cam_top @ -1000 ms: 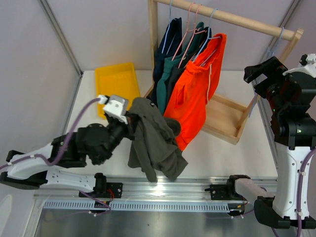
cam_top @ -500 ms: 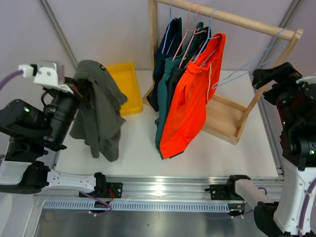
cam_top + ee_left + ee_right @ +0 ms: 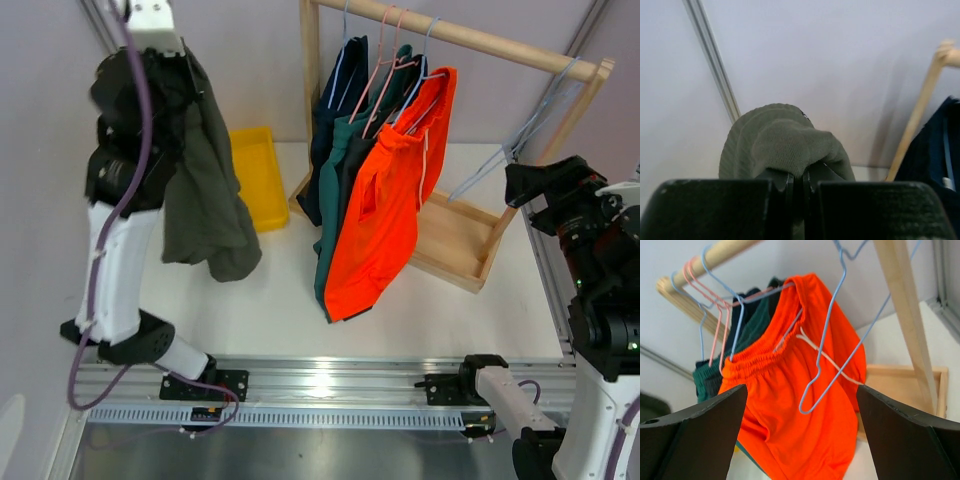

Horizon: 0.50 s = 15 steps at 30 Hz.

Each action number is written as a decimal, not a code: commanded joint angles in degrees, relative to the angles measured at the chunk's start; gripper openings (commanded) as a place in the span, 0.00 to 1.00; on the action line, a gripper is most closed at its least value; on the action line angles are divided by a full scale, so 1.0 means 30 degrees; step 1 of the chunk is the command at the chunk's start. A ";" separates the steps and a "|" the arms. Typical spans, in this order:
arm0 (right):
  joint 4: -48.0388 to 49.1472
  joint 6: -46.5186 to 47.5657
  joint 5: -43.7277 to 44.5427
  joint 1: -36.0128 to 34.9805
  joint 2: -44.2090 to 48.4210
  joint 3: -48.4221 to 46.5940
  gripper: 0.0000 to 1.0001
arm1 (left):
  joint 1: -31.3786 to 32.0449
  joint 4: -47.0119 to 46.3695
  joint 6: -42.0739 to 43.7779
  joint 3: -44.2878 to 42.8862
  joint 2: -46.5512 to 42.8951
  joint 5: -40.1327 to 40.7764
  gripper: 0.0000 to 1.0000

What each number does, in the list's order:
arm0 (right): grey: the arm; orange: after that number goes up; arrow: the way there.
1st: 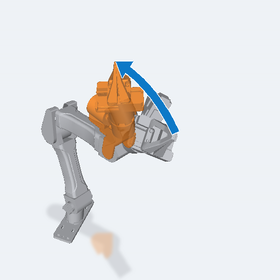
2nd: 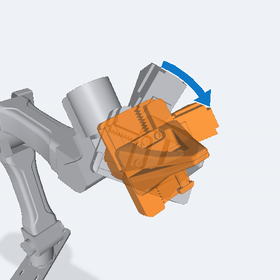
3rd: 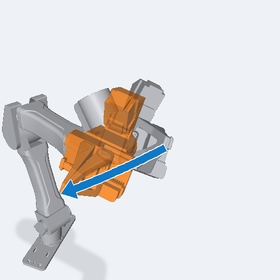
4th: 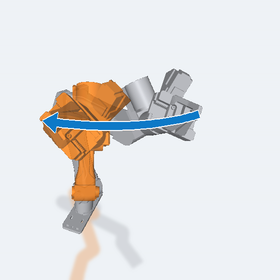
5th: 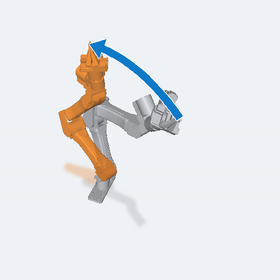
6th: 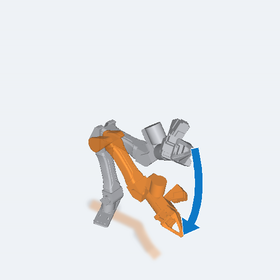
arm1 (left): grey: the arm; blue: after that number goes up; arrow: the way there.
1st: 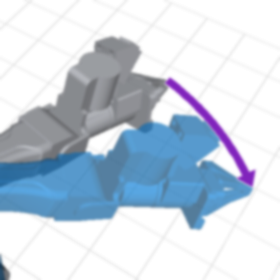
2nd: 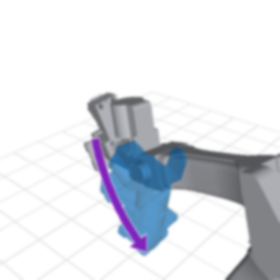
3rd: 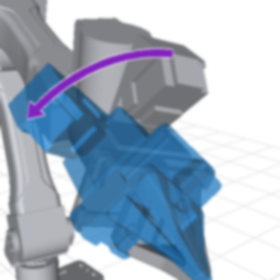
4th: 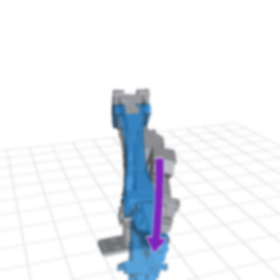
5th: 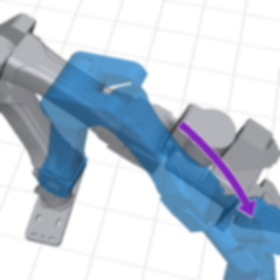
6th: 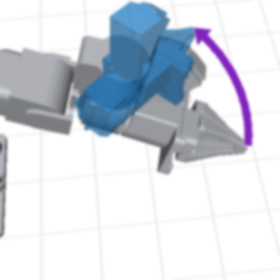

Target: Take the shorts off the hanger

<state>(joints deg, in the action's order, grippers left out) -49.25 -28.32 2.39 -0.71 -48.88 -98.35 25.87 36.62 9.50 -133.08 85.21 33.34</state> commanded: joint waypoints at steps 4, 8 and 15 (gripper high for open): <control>0.0861 0.0588 -0.1678 -0.0055 0.0152 0.1491 0.99 | -0.4133 -0.0403 -0.2929 -0.2801 0.5074 -0.4959 0.00; 0.0862 0.1118 -0.0827 -0.0613 0.0327 0.2019 0.99 | -0.4726 -0.2068 -0.2816 -0.4098 0.6633 -0.6133 0.00; 0.1475 0.1090 -0.0827 -0.0671 0.0328 0.3044 0.99 | -0.5077 -0.2627 -0.2403 -0.3401 0.8773 -0.5519 0.00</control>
<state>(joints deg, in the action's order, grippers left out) -47.72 -26.22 -0.38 -2.52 -47.94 -90.08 11.46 35.66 2.87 -140.59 112.49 17.30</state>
